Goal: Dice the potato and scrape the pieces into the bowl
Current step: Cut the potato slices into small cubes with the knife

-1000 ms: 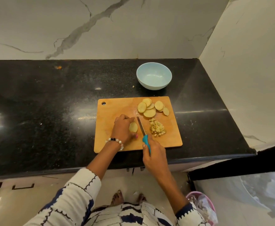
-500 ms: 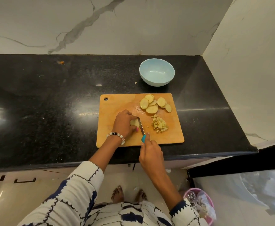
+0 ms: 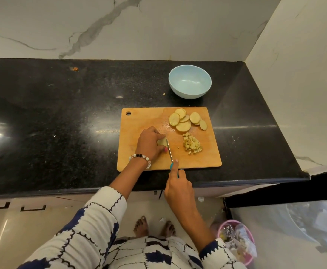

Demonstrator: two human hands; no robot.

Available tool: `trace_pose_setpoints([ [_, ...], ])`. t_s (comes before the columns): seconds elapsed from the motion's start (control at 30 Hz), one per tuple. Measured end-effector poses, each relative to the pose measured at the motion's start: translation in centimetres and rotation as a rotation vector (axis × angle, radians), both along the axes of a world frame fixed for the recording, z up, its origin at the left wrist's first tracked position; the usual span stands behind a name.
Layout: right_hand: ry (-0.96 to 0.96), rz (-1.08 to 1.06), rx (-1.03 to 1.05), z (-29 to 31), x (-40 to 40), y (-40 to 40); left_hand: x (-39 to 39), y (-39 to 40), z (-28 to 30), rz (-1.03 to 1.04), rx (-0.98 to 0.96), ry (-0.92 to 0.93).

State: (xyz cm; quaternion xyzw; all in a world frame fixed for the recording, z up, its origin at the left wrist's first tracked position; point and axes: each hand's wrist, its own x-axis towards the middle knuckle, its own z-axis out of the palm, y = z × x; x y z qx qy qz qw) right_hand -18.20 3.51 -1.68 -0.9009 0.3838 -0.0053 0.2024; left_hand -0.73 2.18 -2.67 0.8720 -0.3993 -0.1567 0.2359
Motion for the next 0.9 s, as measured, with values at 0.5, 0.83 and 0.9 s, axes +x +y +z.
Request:
trace_pose_setpoints([
  [0.5,-0.098,-0.025,0.07,0.7,1.6,-1.8,0.2,0.0,0.6,-0.008,0.094,0.002],
  [0.83,0.029,0.005,0.083,0.9,2.9,-1.7,0.0,0.0,0.5,0.012,0.054,0.008],
  [0.9,0.053,0.018,0.084,1.1,1.8,-1.2,-0.1,0.0,0.5,0.019,0.048,0.009],
])
